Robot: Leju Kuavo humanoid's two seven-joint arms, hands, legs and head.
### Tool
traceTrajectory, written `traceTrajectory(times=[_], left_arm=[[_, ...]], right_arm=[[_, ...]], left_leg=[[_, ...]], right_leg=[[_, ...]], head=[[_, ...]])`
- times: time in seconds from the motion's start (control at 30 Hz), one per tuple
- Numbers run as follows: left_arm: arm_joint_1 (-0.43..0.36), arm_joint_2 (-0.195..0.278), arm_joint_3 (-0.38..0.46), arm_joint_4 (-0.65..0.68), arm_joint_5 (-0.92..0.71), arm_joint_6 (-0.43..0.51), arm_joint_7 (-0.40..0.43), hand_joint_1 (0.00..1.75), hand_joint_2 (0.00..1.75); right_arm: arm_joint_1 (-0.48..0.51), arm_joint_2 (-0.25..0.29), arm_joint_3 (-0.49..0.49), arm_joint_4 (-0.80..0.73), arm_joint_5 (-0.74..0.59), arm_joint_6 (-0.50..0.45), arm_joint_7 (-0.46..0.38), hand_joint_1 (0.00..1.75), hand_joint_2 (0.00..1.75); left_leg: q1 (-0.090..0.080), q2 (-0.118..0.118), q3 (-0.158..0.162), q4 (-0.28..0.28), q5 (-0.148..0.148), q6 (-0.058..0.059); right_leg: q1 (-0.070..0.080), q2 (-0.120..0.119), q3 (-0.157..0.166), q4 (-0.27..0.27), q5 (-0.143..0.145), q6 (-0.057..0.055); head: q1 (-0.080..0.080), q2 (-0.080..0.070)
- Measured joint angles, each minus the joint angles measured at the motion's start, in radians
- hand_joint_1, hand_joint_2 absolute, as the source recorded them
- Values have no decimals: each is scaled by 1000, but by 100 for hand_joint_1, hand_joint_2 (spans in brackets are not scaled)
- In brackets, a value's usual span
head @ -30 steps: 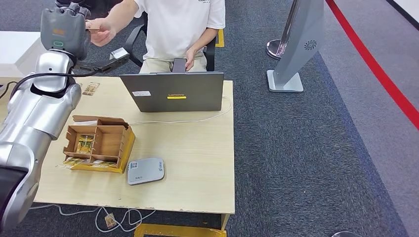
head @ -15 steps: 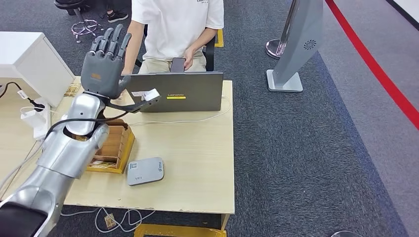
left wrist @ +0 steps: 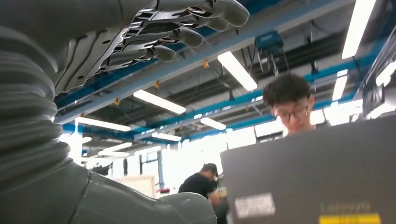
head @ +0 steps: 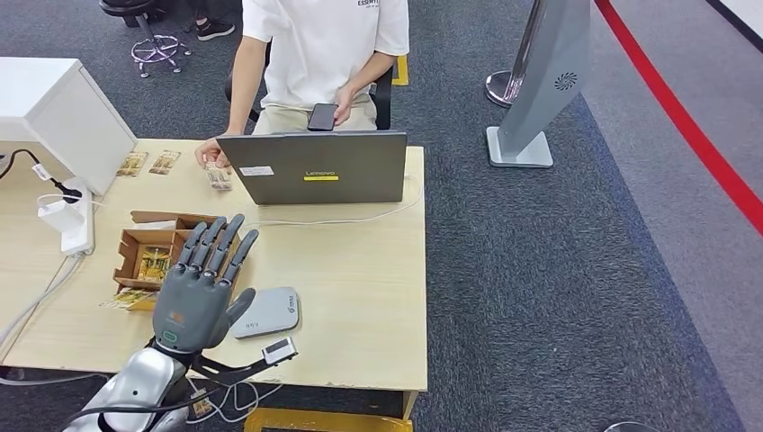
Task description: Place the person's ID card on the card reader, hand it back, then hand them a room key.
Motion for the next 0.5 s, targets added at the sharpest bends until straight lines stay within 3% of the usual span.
traceTrajectory(times=[0.23, 0.5], left_arm=[[62, 9, 75, 7, 12, -31, 7, 0, 175], [1, -3, 177, 163, 52, -100, 8, 0, 175]], right_arm=[[0, 2, -13, 0, 15, 2, -2, 0, 0], [-1, 2, -17, 0, 40, 4, 6, 0, 0]], left_leg=[[0, -1, 0, 0, 0, 0], [0, -1, 1, 0, 1, 0]], right_leg=[[0, -1, 1, 0, 0, 0], [0, -1, 1, 0, 1, 0]], head=[[0, 0], [0, 0]])
